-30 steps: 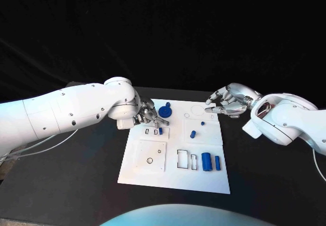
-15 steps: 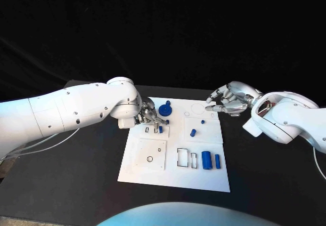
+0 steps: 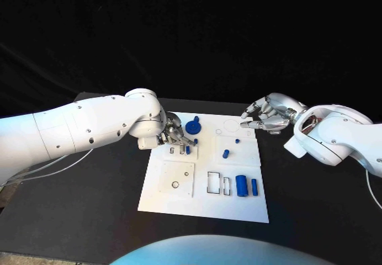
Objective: Assemble the parts on the task board
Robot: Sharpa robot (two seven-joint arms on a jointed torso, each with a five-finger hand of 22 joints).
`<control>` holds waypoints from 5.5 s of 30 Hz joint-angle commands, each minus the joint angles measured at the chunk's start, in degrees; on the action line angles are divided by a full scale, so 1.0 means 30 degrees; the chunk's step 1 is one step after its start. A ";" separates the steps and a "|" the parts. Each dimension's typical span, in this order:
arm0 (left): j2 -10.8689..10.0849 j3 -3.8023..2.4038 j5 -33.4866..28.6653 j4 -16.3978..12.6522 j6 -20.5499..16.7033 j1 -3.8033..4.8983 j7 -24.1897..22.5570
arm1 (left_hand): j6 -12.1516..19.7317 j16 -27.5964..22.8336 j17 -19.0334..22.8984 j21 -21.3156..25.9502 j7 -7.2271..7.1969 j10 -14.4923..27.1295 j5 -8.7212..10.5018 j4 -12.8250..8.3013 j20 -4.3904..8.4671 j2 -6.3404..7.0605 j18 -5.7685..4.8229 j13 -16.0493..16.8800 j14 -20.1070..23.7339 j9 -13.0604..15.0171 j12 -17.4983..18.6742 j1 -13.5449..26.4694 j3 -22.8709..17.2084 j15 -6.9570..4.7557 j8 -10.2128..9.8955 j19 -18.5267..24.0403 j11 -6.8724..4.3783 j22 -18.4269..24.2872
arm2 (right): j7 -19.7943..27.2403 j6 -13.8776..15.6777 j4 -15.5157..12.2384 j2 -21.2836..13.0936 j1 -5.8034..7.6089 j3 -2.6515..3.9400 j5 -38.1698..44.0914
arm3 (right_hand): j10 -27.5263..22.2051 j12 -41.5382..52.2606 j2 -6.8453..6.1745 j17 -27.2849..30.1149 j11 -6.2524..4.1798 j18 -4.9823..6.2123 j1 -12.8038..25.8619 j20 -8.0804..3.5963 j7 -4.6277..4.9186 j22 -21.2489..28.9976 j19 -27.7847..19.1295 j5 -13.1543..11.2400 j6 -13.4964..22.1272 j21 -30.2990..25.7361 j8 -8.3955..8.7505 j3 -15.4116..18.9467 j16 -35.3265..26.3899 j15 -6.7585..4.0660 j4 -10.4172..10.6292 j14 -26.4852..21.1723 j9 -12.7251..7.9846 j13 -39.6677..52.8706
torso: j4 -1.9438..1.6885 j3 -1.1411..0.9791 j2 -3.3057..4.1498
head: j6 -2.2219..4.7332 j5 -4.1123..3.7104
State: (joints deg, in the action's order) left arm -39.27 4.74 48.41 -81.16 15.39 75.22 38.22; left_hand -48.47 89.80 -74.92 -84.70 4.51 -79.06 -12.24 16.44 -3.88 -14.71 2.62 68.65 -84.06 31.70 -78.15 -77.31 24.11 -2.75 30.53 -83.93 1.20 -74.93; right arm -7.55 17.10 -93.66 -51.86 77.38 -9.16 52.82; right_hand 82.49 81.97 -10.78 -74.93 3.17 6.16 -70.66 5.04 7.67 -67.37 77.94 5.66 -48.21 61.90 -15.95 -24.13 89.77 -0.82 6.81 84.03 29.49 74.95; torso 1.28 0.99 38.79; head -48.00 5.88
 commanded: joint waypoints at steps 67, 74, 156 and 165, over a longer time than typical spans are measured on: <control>0.0669 0.0158 -0.0557 0.0579 0.0953 -0.0010 0.0114 | 0.0470 0.0068 -0.5026 0.0179 -0.0513 -0.0075 -0.5371 0.0023 0.0575 0.0281 -0.0134 -0.0037 -0.1980 0.0592 0.0305 -0.1723 0.0095 -0.0532 0.1743 -0.0105 -0.0853 -0.2159 | -0.0120 -0.0816 0.0218 0.0240 -0.0002 0.0002 0.0213 | -0.0100 -0.0112 -0.0061 -0.5025 -0.0022 0.0117 0.0135 0.0002 0.0036 0.0045 -0.0142 0.0123 0.0055 -0.0133 -0.0124 0.0012 0.0077 -0.0028 0.0180 0.1991 0.0080 0.1557 | 0.0005 -0.0022 -0.0005 | -0.0313 -0.0091; 0.0687 0.0158 -0.0592 0.0587 0.0931 -0.0010 0.0120 | 0.0502 0.0068 -0.5026 0.0190 -0.0551 -0.0070 -0.4942 0.0036 0.0611 0.0147 -0.0136 -0.0024 -0.1980 0.0584 0.0330 -0.2201 -0.0275 -0.0562 0.1840 -0.0107 -0.0887 -0.2179 | -0.0130 -0.0860 0.0235 0.0253 -0.0003 0.0001 0.0213 | -0.0090 -0.0107 -0.0065 -0.5025 -0.0030 0.0122 0.0106 0.0002 0.0029 0.0054 -0.0149 0.0138 0.0058 -0.0162 -0.0162 -0.0017 0.0077 -0.0034 0.0194 0.1991 0.0111 0.1565 | -0.0002 -0.0021 -0.0018 | -0.0362 -0.0106; 0.0095 0.0187 -0.3628 0.0533 0.1234 -0.0036 -0.0603 | 0.0767 0.0068 -0.5026 0.0459 -0.0352 -0.0364 -0.2699 -0.5653 0.0406 0.6456 -0.0131 0.0107 -0.1980 0.1120 0.0700 0.6609 -2.5078 -0.0318 0.4338 -0.0165 -0.0640 -0.2606 | -0.0108 -0.1415 0.0327 0.0295 -0.0069 -0.0008 0.0180 | -0.0054 -0.0081 -0.0089 -0.5025 -0.0039 0.0130 0.0132 -0.0002 0.0018 0.0068 -0.0161 0.0090 0.0062 -0.0224 -0.0246 -0.0036 0.0077 -0.0042 0.0283 0.1991 0.0181 0.1597 | -0.0013 -0.0030 -0.0030 | -0.0482 -0.0063; -0.0375 0.0178 -0.3172 0.0354 0.0993 -0.0035 -0.0624 | 0.0152 0.0068 -0.5026 0.0388 -0.0480 -0.0568 -0.2432 -0.5927 0.0400 0.6380 -0.0157 0.0186 -0.1980 0.1235 0.0670 0.7332 -2.5203 -0.0336 0.4790 -0.0238 -0.0704 -0.2732 | -0.0127 -0.1443 0.0367 0.0273 -0.0084 -0.0011 0.0180 | -0.0076 -0.0108 -0.0095 -0.5025 -0.0041 0.0135 0.0140 -0.0003 0.0016 0.0084 -0.0171 0.0086 0.0069 -0.0254 -0.0260 -0.0038 0.0077 -0.0044 0.0304 0.1991 0.0194 0.1564 | -0.0050 -0.0050 -0.0053 | -0.0470 -0.0039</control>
State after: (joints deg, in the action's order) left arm -40.41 5.32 38.64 -79.89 18.92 75.10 37.23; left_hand -47.16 89.79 -74.90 -83.59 3.55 -80.40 -19.93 8.51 -2.28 4.20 2.62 69.16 -84.03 35.38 -76.33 -56.02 -41.94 -4.16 44.81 -84.15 -0.91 -74.91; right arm -7.97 13.78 -92.57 -51.06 77.18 -9.19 52.87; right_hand 82.50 81.97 -10.79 -74.93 3.17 6.16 -70.66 5.12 7.68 -67.17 77.86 5.88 -48.21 61.34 -16.39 -24.29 89.77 -0.82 7.28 84.03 29.98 74.93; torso 1.17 0.86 38.67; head -49.43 5.73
